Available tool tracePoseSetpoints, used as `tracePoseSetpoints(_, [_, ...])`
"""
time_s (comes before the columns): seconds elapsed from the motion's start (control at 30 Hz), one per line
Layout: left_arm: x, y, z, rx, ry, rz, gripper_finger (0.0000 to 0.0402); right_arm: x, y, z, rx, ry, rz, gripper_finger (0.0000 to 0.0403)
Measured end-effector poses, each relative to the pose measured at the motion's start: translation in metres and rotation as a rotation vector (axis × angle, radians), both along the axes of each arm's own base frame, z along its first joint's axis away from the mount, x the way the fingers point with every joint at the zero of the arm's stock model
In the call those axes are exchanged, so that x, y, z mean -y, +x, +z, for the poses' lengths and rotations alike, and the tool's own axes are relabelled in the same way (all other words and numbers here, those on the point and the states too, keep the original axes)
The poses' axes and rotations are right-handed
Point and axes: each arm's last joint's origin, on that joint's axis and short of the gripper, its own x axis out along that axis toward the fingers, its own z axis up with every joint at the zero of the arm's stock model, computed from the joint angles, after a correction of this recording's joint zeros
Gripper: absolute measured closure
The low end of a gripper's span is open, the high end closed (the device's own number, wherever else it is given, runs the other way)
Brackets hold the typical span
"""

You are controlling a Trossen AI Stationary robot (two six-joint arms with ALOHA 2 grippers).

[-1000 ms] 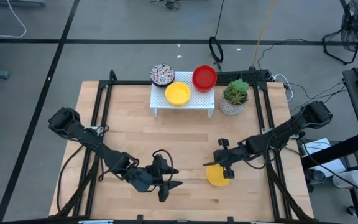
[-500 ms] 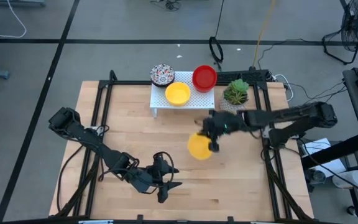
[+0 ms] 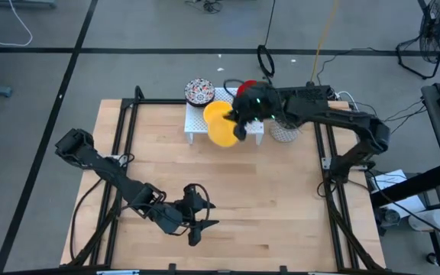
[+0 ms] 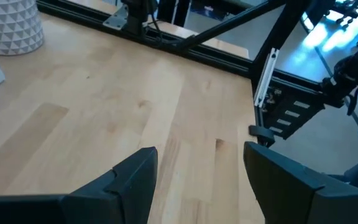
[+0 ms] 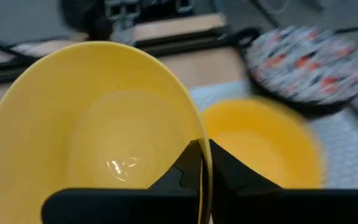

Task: Pick & Place Mini bowls
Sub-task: Stack the yellow bowl on the yellow bowl on the shelf

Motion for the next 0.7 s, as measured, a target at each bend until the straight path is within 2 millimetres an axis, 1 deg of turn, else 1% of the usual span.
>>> tracePoseSetpoints(0.2, [-0.004,-0.005,0.006,-0.004,0.01,0.015,0.016,0.041,0.016,-0.012,-0.035,0.003,-0.081,0.0403])
tracePoseSetpoints(0.33, [-0.007,-0.008,0.009,-0.007,0.018,0.014,0.016,0.062,0.019,-0.015,0.008,-0.015,-0.125,0.0403])
tracePoseSetpoints(0.5, [-0.013,-0.009,0.009,-0.038,0.043,0.027,0.016,0.081,0.018,-0.02,0.045,-0.021,-0.145,0.0403])
tracePoseSetpoints(0.57, [-0.016,-0.011,0.01,-0.048,0.06,0.026,0.016,0.087,0.017,-0.02,0.066,-0.017,-0.146,0.0403])
tracePoseSetpoints(0.7, [-0.024,-0.009,0.01,-0.07,0.075,0.046,0.016,0.096,0.018,-0.027,0.056,-0.012,-0.16,0.0403])
